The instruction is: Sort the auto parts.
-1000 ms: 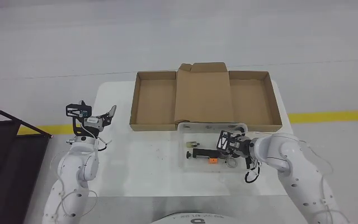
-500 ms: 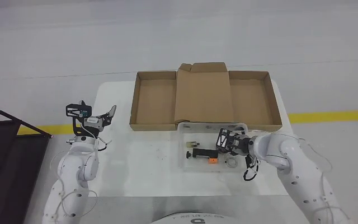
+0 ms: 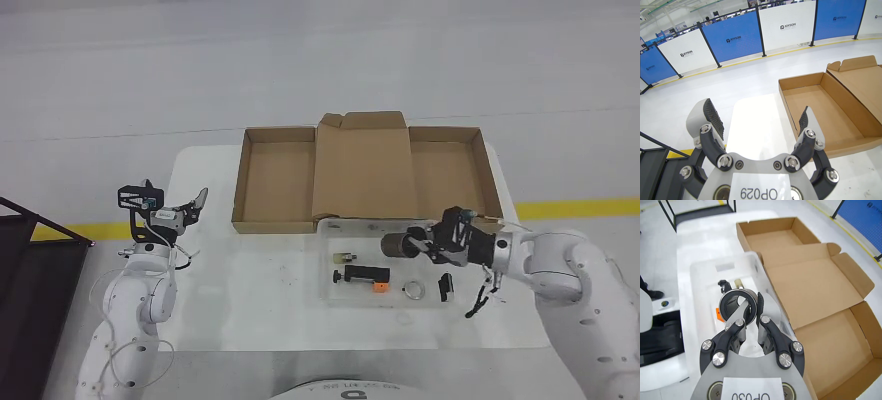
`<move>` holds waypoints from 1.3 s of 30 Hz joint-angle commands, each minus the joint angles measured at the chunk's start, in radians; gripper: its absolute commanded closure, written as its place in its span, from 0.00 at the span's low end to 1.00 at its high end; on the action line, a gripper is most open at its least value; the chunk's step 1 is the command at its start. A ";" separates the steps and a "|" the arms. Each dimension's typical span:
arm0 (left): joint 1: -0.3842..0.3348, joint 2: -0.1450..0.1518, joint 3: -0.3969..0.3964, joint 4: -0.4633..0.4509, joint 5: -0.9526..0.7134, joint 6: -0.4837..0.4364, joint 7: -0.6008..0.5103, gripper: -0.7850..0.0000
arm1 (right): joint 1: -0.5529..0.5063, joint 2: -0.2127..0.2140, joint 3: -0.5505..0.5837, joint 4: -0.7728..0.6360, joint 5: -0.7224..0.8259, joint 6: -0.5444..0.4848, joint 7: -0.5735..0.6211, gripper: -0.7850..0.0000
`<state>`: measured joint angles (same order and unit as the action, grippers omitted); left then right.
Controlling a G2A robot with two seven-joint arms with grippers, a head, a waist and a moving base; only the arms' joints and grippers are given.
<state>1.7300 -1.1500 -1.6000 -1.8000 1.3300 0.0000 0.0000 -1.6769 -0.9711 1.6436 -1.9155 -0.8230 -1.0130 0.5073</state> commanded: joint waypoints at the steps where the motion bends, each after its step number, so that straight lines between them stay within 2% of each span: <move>1: 0.000 0.000 0.000 0.000 0.000 0.000 0.000 0.00 | 0.011 0.005 0.017 0.034 0.064 0.001 -0.038 1.00; 6: 0.000 0.000 0.000 0.000 0.000 0.000 0.000 0.00 | 0.079 0.018 0.051 0.158 0.197 0.007 -0.088 1.00; 9: 0.000 0.000 0.000 0.000 0.000 0.000 0.000 0.00 | 0.148 0.021 0.050 0.255 0.222 0.088 -0.074 1.00; 14: 0.000 0.000 0.000 0.000 0.000 0.000 0.000 0.00 | 0.286 0.018 -0.034 0.426 0.239 0.186 -0.002 1.00; 16: 0.000 0.000 0.000 0.000 0.000 0.000 0.000 0.00 | 0.339 0.016 -0.068 0.475 0.163 0.258 0.027 1.00; 20: 0.000 0.000 0.000 0.000 0.000 0.000 0.000 0.00 | 0.414 0.005 -0.145 0.566 0.009 0.405 0.000 1.00; 24: 0.000 0.000 0.000 0.000 0.000 0.000 0.000 0.00 | 0.450 -0.002 -0.191 0.610 -0.080 0.486 -0.009 1.00; 29: 0.000 0.000 0.000 0.000 0.000 0.000 0.000 0.00 | 0.489 -0.010 -0.241 0.631 -0.221 0.665 0.046 1.00; 33: 0.000 0.000 0.000 0.000 0.000 0.000 0.000 0.00 | 0.510 -0.017 -0.275 0.640 -0.264 0.731 0.070 1.00; 39: 0.000 0.000 0.000 0.000 0.000 0.000 0.000 0.00 | 0.525 -0.026 -0.305 0.655 -0.270 0.751 0.077 0.98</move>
<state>1.7300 -1.1500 -1.6000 -1.8000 1.3300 0.0000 0.0000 -1.1527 -0.9962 1.3412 -1.2615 -1.0928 -0.2626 0.5833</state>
